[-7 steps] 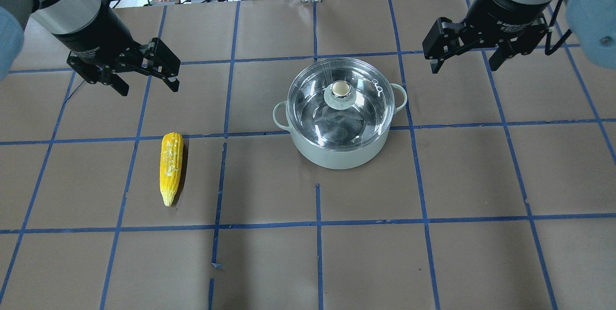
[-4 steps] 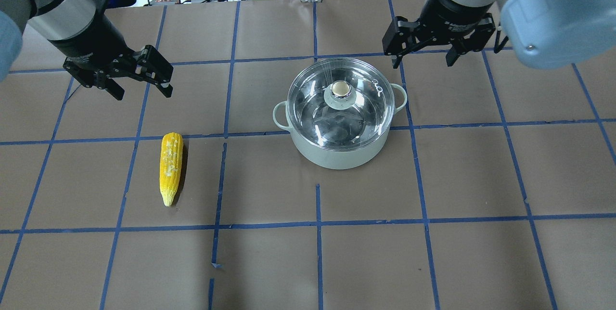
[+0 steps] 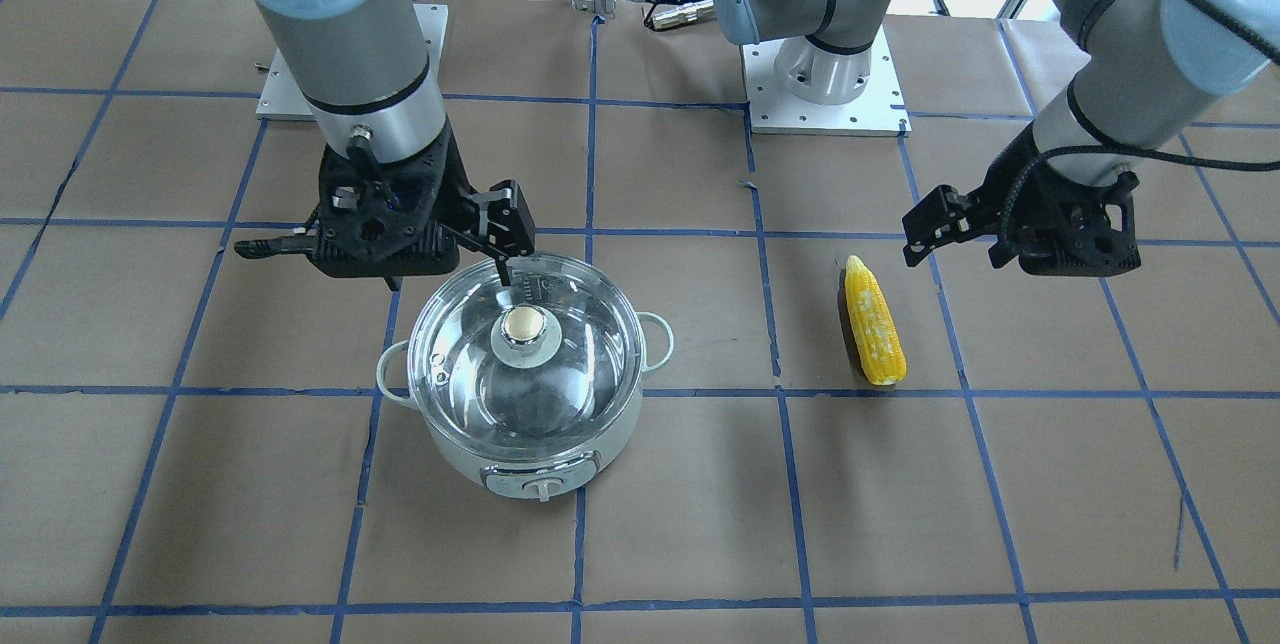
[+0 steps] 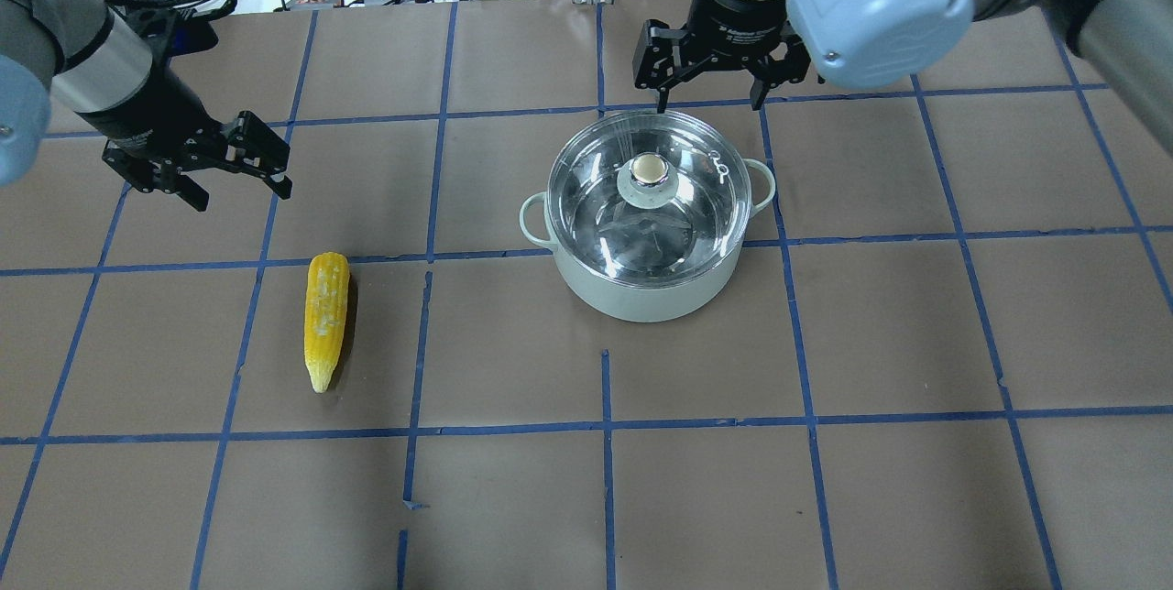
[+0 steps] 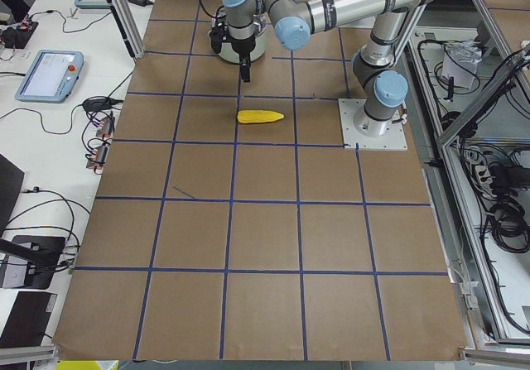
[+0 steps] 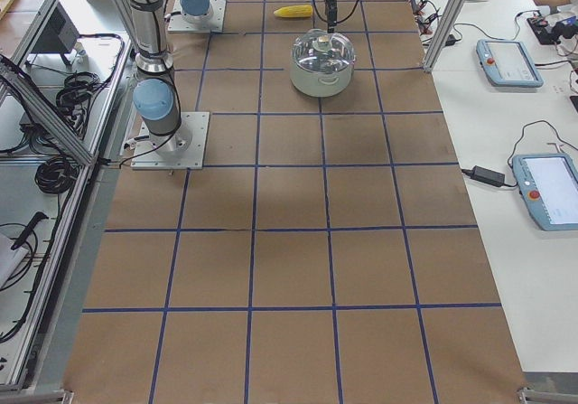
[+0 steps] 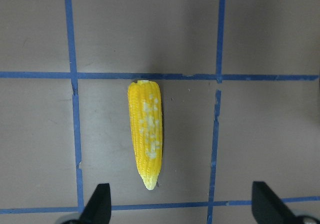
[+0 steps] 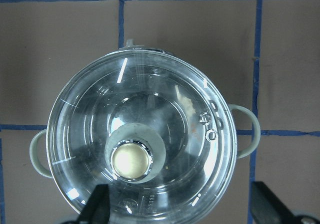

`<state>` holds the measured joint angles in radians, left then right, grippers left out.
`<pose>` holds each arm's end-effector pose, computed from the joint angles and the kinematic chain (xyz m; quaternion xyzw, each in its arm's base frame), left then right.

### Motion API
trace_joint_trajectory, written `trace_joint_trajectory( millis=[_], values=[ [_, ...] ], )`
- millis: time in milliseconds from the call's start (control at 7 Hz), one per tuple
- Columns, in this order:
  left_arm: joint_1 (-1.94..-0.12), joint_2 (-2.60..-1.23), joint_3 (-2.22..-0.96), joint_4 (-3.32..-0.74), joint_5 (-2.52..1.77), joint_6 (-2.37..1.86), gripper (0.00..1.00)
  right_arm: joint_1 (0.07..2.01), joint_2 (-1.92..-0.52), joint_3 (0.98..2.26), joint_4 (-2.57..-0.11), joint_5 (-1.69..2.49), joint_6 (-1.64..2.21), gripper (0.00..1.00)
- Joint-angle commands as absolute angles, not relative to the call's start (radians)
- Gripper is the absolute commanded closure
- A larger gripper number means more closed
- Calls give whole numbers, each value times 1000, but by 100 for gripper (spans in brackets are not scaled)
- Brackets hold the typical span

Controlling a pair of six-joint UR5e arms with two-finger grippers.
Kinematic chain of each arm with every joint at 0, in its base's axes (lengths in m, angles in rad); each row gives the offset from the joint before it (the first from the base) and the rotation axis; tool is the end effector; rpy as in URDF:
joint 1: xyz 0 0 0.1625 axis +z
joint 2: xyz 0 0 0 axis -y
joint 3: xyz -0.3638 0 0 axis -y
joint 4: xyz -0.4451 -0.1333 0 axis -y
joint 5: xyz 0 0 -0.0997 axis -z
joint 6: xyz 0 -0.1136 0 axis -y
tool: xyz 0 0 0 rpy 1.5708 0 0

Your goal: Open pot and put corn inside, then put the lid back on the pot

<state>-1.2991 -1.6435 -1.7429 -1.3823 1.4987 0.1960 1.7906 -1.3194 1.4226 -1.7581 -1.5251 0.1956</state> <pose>0.0117 -0.5692 0.2987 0.0388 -0.9982 -0.0190 0.0416 0.2752 -0.5965 0.3643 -0.0130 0.9988 -0.0364 0.0310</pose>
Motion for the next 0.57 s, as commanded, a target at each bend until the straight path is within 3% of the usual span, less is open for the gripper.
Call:
trace_joint_trajectory(
  millis=[0, 429],
  values=[
    [-1298, -1702, -1808, -1225, 1564, 85, 0, 1827, -1252, 1384, -1747, -1535, 221, 1],
    [-1310, -1716, -1891, -1195, 1562, 13, 1, 1847, -1238, 1400, -1756, -1536, 264, 3]
  ],
)
